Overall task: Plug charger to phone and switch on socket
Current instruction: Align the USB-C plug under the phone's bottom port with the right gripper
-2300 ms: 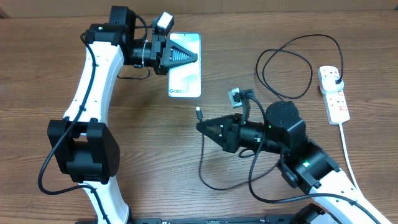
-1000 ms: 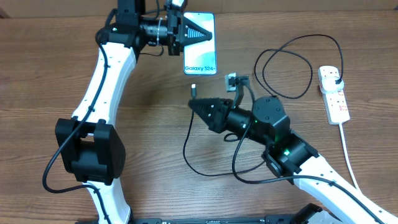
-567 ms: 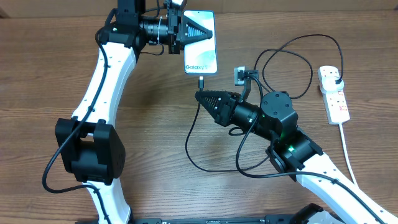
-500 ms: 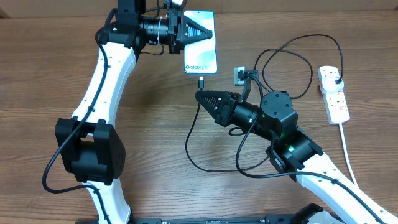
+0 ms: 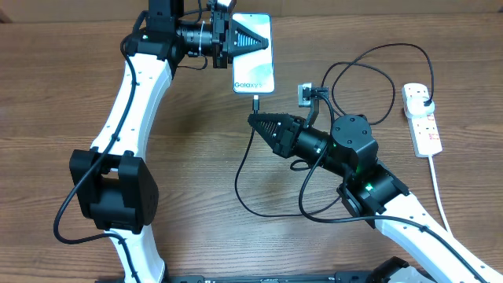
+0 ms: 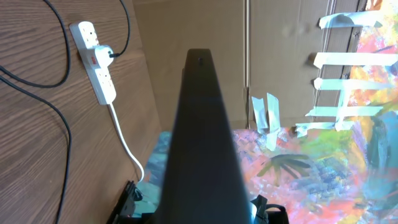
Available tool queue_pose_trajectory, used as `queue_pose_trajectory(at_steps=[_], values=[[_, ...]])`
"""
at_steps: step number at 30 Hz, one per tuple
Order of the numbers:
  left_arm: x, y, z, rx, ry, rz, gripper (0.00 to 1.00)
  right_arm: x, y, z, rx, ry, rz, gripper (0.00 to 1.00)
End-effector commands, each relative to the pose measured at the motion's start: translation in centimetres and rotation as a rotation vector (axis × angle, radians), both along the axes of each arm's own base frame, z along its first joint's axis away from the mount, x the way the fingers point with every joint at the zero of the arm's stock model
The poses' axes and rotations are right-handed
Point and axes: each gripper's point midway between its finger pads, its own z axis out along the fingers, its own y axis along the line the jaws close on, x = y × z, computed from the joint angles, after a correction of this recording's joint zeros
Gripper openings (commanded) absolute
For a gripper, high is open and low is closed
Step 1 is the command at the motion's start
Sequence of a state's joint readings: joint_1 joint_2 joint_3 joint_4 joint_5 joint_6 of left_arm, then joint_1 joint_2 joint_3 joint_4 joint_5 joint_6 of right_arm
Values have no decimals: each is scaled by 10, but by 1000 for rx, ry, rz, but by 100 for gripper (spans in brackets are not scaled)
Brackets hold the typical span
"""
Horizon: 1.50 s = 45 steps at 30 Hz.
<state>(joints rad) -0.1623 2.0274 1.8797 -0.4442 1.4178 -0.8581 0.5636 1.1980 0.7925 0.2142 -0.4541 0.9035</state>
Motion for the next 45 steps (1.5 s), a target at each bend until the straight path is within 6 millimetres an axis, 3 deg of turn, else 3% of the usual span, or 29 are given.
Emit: queue_pose_trajectory(at_steps=[1, 22, 45], values=[[-12, 0, 22, -33, -79, -40, 5, -3, 1, 5, 19, -2, 19, 4], [-17, 0, 27, -53, -82, -68, 4, 0, 8, 2, 42, 10, 47, 4], [-16, 0, 26, -51, -82, -65, 4, 6, 1, 4, 43, 2, 30, 4]])
